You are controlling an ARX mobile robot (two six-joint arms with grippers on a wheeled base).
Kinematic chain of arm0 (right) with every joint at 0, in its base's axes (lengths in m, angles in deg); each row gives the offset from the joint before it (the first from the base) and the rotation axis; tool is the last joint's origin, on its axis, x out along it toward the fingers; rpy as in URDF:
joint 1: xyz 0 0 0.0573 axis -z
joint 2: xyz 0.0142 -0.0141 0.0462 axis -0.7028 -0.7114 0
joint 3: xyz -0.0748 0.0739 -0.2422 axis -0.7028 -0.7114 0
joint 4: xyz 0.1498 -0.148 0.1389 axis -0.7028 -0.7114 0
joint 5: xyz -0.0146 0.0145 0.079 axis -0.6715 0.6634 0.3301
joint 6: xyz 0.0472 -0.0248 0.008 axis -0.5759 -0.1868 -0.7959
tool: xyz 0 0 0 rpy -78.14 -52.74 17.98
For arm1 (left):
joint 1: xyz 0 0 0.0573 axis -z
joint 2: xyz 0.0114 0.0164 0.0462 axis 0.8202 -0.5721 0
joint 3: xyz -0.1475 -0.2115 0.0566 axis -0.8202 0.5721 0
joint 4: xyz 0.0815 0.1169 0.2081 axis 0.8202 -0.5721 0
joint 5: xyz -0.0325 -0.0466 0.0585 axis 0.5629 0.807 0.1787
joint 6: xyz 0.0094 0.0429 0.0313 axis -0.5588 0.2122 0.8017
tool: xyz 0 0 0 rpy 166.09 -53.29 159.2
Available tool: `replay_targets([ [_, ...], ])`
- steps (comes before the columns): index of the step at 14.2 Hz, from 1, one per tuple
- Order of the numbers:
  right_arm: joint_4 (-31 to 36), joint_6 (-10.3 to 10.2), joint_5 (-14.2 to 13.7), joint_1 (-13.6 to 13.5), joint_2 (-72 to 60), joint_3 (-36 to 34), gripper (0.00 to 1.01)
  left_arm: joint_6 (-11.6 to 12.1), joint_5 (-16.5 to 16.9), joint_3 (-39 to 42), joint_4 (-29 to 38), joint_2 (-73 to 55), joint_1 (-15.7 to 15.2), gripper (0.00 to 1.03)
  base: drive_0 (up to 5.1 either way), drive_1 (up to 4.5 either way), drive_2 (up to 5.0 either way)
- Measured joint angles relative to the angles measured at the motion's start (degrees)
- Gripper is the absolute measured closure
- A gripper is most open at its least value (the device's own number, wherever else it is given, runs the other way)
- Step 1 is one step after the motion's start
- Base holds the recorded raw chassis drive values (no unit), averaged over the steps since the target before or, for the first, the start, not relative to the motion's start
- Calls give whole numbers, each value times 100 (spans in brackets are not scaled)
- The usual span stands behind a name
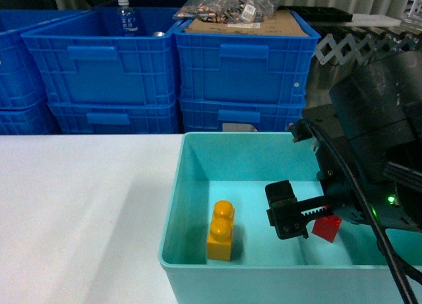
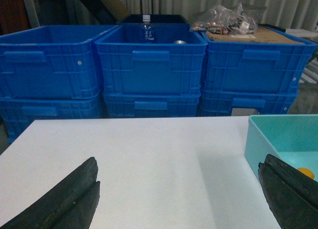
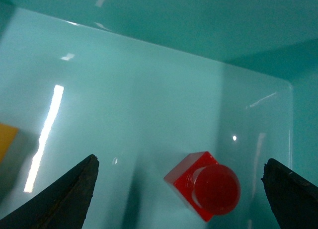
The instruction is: Pick red block from blue box to shelf
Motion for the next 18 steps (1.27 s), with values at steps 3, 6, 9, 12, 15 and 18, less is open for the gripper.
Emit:
replay_targets([
  [3,7,-2,-52,177,-590,402,3,2,4,0,0,0,0,5,0,0,0],
  [6,-35,-9,-170,205,-988,542,22,0,4,0,0,0,0,5,0,0,0],
  [9,-17,-111,-173,254,-1049,586,54,0,2,0,-2,0,0,5,0,0,0],
  [12,485,-144,-72,315,-678,92,60,2,2,0,0,0,0,5,0,0,0],
  [15,1279,-76,140,291,1231,-1211,61,0,4,0,0,0,0,5,0,0,0],
  [18,1563,225,81,269,3932,-2924,61,2,4,0,0,0,0,5,0,0,0],
])
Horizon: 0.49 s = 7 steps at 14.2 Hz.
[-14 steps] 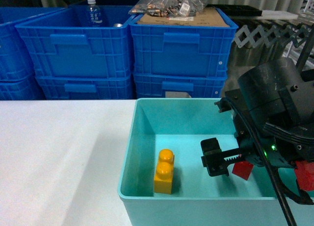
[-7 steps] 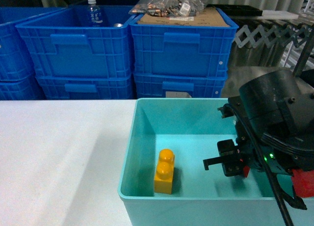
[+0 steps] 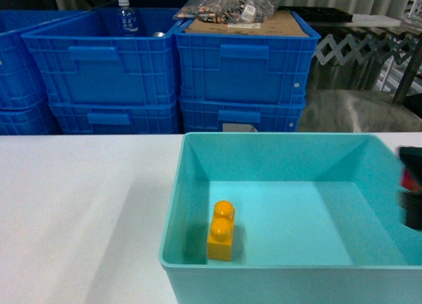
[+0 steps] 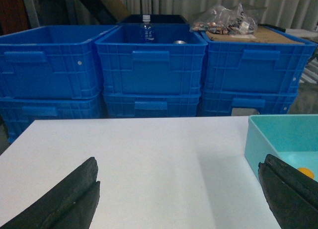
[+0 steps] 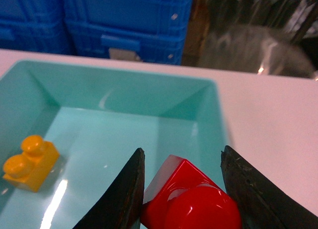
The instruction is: Pick red block from blue box to shelf
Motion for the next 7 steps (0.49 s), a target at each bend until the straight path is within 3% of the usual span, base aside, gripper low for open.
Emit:
replay_targets([
  [1,173,236,-258,-48,964,-640,61,-2,-2,0,0,0,0,5,0,0,0],
  [2,745,372,-522,-39,1744,-1167,61,-2,0,0,-4,0,0,5,0,0,0],
  [3,1346,273,-479,98,2074,-1392,61,0,0,0,4,0,0,5,0,0,0],
  [7,662,175,153,796,3123,-1821,61,-2,-2,0,2,0,0,5,0,0,0],
])
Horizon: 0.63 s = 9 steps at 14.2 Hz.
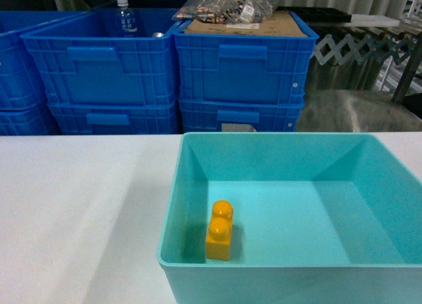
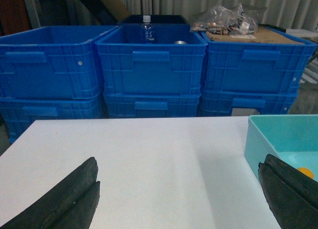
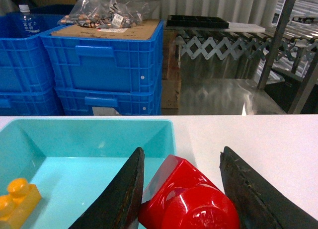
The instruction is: Pick red block from blue box to shelf
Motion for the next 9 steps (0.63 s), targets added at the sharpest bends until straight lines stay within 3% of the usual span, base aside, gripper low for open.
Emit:
replay_targets([
  [1,-160,0,114,122,240,-37,61,2,2,0,0,0,0,5,0,0,0],
  [2,122,-2,243,251,317,-208,61,0,-2,0,0,0,0,5,0,0,0],
  [5,-614,-22,643,595,1003,-291,61,0,0,0,-2,0,0,5,0,0,0],
  [6,-817,-24,1051,1047,1274,-293,61,2,2,0,0,0,0,5,0,0,0],
  [7,-1049,-39,1045,1156,1445,-293,61,0,-2,0,-2,0,0,5,0,0,0],
  [9,-1425,-39,1128,1115,1834,-293,61,0,2,0,-2,0,0,5,0,0,0],
])
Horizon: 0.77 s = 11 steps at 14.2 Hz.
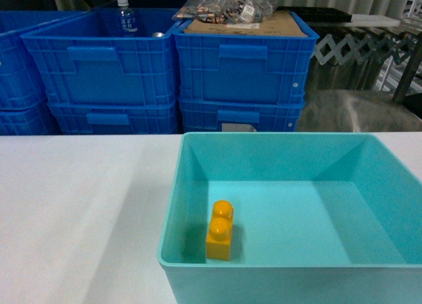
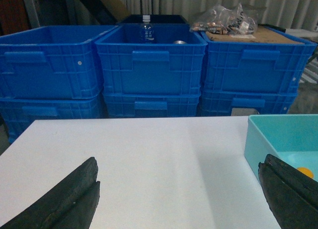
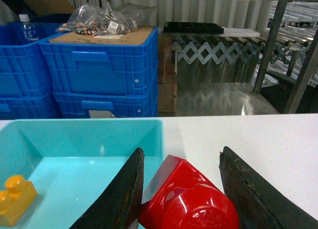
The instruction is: Pick red block from blue box to shelf
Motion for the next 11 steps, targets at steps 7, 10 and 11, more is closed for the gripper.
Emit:
replay_targets([
  [7,-1071,0,0,0,1108,0,61,0,-2,0,0,0,0,5,0,0,0],
  [10,-1895,0,4,2,1633,4,61,0,2,0,0,0,0,5,0,0,0],
  [11,-2118,-2,13,0,2157,4,62,0,4,0,-4,0,0,5,0,0,0],
])
